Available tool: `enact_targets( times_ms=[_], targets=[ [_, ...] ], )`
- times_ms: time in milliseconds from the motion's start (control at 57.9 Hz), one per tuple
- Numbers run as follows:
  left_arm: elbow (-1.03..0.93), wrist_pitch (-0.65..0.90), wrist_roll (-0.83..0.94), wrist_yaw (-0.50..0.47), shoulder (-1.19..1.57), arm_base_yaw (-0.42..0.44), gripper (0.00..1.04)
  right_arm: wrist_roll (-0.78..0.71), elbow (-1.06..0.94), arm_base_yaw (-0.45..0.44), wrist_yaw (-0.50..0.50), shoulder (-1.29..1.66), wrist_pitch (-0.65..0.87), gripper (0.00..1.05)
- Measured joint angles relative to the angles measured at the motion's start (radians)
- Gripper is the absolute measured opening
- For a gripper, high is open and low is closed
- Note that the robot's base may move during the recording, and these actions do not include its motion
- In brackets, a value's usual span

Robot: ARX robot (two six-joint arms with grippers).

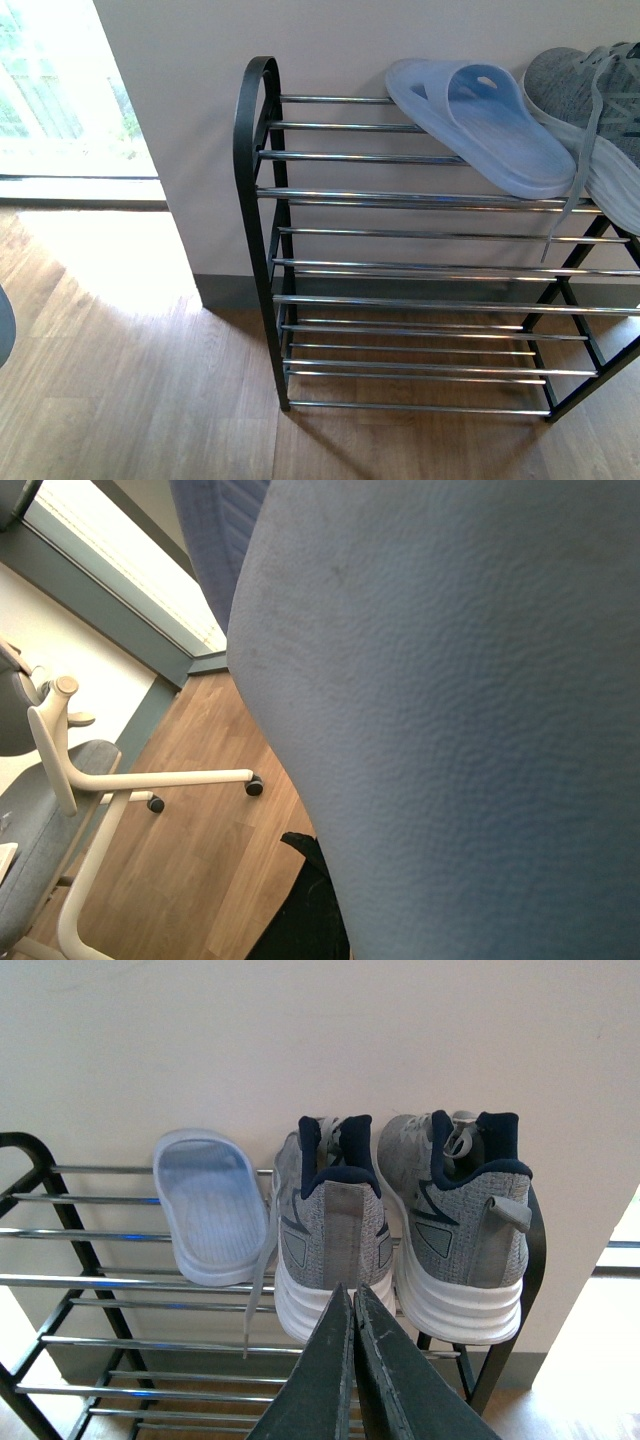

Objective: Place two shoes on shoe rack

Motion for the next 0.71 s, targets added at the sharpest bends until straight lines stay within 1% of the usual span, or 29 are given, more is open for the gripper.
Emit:
enact_targets(
  times_ms=[311,708],
  targets=[
    [0.000,0.000,0.000,0.000,0.000,0.000,0.02,0.000,0.000,0.000,0.000,-0.155,-0.146,0.01],
    [0.000,0.000,0.000,0.000,0.000,0.000,0.02,0.000,0.000,0.000,0.000,-0.292,-0.280,0.01]
  ],
)
